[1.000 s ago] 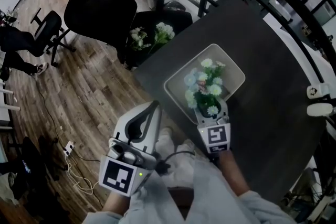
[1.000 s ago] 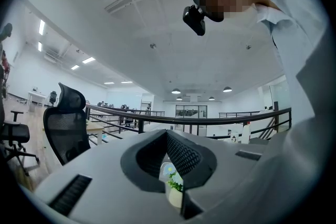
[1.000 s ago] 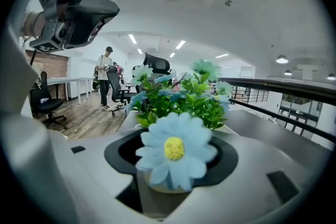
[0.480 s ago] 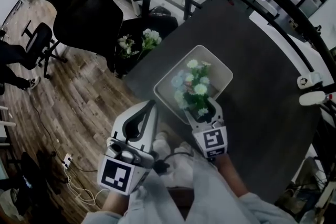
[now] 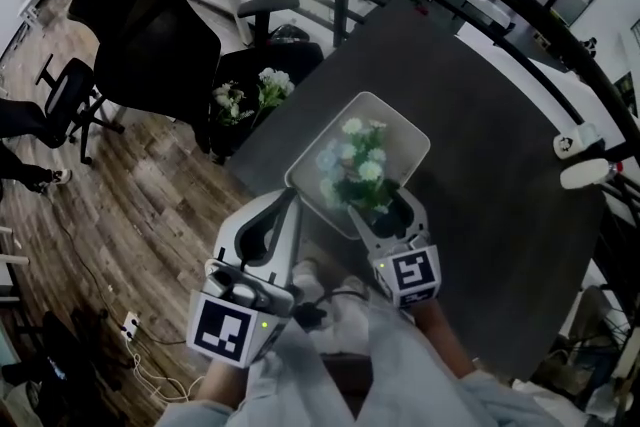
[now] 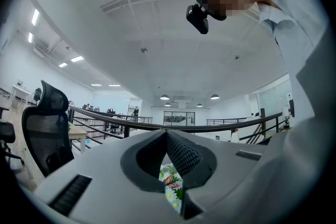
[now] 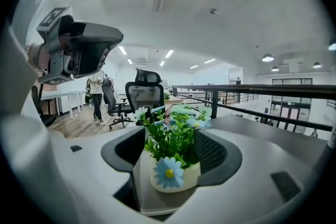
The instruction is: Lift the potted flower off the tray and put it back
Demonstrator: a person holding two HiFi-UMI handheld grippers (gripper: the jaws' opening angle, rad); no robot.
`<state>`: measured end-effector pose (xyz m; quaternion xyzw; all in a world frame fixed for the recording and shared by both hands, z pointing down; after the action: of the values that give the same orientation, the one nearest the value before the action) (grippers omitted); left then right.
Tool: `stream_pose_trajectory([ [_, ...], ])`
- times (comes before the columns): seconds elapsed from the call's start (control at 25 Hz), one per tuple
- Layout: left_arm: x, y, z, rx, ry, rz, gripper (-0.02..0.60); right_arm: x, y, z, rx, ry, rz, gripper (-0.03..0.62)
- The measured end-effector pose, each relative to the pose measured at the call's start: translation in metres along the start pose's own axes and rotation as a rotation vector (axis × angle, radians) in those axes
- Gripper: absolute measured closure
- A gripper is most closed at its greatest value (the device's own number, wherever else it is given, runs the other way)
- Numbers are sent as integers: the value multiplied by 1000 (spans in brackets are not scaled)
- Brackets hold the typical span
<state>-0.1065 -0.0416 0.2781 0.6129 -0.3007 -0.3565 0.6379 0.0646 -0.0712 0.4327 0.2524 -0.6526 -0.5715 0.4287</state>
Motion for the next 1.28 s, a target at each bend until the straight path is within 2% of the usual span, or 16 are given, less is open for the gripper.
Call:
stream_pose_trajectory([
  [0.32,9,-6,-1,-3,34,-27,581,-15,-35,-13,7,58,-89,298],
  [0.52,14,-10,-4,0,52,-41,581,-29,-62,-20,0,100,-167,327],
  [0.68,19,-12,-8,3,74,-65,581,-41,-79,-25,31,131,-221,386],
  [0.76,20,-13,-9,1,83,-72,583,-47,-85,-28,44,144,-247,394],
  [0.92,23,-13,-12,0,99,-74,581,-59,-93,-35,67,188,-285,518],
  [1.08,25,-13,-13,3,108,-74,582,-64,-98,-40,63,214,-305,588],
  [1.28,26,-13,-14,8,111,-70,582,-70,-103,-41,76,213,-336,589],
])
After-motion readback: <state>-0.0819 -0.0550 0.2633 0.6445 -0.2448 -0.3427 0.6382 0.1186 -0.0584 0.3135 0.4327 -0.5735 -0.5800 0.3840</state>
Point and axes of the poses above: the fingertips, and each gripper's own axes: x forward along the fingers, z to its left, y out of its underside, the point moved 6 cm from there along -x, backward along the fingers, and after that the axes turned 1 degree about -z, right-handed, at the moved point
